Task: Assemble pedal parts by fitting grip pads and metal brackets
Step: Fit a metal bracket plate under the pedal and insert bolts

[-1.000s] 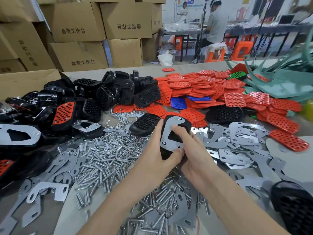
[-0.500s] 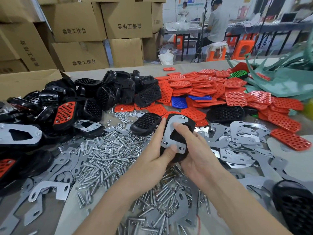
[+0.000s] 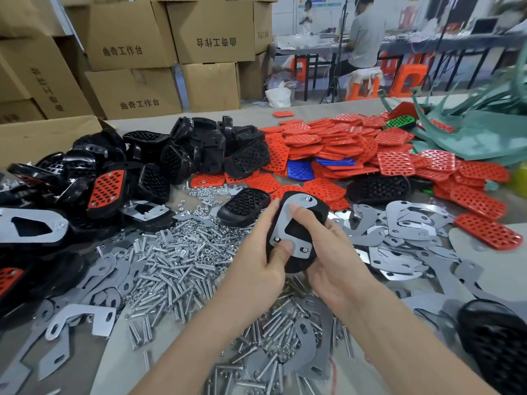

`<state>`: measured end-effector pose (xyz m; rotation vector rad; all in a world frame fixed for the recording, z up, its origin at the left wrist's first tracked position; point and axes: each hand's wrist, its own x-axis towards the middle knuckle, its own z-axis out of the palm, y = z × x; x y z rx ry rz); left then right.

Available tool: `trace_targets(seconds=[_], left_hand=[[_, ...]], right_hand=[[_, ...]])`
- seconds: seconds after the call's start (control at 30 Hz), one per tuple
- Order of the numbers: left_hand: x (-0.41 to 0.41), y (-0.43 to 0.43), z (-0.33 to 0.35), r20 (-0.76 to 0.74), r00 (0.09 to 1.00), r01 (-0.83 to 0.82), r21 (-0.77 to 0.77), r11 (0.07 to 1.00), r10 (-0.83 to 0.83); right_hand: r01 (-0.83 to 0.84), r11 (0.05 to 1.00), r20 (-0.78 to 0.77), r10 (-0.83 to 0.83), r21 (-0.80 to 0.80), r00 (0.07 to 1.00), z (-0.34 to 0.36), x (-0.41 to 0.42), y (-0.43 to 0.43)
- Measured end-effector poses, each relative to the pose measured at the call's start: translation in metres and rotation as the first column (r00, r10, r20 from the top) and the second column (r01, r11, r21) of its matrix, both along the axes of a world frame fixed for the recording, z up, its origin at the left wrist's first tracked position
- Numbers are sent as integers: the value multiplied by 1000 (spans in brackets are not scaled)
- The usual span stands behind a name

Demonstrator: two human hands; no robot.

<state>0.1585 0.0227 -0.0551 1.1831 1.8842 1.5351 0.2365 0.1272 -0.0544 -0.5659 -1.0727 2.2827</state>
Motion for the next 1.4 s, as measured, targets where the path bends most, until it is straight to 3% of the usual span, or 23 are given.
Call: trace_targets(seconds=[0.1, 0.3, 0.47, 0.63, 0.9, 1.03, 1.23, 1.4], left_hand=[[4, 1, -1, -24, 998, -61, 54, 997, 63], [4, 6, 0, 401, 916, -70, 93, 993, 27], [5, 7, -1, 408, 913, -21, 53, 998, -3], [7, 9, -3, 544, 839, -48, 72, 996, 1], [1, 7, 0, 528, 845, -116, 30, 993, 83], [1, 8, 1, 582, 806, -164, 45, 985, 108], [7, 7, 5, 685, 728, -113, 161, 980, -29], [6, 6, 5, 674, 737, -77, 168, 983, -57]], right_hand=[[37, 999, -32, -37, 5, 999, 2, 0, -1], [147, 989, -95, -146, 5, 985, 8, 0, -4], [125, 992, -57, -126, -21, 990, 5, -2, -9], [131, 991, -95, -129, 9, 987, 3, -3, -11], [89, 996, -76, -88, 12, 993, 9, -3, -9], [88, 996, -82, -90, -21, 993, 9, -4, -5], [76, 997, -119, -77, -13, 990, 6, -1, -2], [112, 994, -122, -113, -10, 986, 7, -2, -5]])
